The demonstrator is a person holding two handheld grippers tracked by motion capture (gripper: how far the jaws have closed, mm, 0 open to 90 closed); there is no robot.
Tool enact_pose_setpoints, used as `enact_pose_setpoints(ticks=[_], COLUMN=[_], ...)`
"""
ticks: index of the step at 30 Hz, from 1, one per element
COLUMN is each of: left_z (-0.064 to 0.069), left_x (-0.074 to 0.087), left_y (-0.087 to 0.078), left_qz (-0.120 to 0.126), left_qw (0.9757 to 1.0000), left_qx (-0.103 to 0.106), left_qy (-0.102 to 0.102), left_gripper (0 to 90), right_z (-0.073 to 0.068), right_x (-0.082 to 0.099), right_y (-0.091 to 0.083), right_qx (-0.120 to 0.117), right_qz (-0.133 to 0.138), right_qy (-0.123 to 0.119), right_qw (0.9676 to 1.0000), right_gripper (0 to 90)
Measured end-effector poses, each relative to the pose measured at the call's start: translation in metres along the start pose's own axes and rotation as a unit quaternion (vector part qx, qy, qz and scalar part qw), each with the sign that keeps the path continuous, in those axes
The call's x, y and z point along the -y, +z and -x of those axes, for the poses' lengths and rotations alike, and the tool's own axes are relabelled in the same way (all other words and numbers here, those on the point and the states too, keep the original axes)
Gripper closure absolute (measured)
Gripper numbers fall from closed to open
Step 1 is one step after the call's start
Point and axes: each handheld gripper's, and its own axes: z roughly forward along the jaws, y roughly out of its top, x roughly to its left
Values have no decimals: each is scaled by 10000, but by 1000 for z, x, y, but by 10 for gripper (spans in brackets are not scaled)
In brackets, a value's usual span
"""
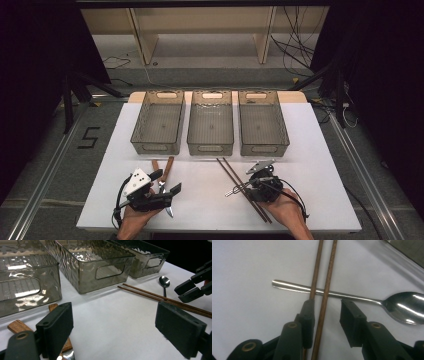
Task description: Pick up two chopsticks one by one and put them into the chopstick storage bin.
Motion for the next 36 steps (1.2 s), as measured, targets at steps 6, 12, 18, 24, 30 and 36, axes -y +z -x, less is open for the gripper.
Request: enact_pose_setpoints(ticks=[6,12,18,24,30,36], left_z=[0,0,0,1,1,0], left_x=[0,0,0,0,0,0], left_y=[0,0,0,0,0,1], left_qz=[-8,-19,-23,-29,-34,-21], left_qw=[10000,10000,10000,10000,10000,10000], left_qx=[-4,-6,-8,-13,-19,12], left_qy=[12,43,52,62,62,-19], left_gripper=[146,145,145,146,146,146], right_z=[1,3,4,5,6,10], right_x=[1,2,3,3,4,3], right_y=[6,11,11,12,10,-4], right_qx=[-9,-2,50,66,38,-43], right_qz=[-120,-191,-168,-127,-52,312], right_qy=[28,34,38,67,120,147], right_qw=[9999,9998,9998,9999,9999,9994], right_gripper=[682,724,802,847,853,854])
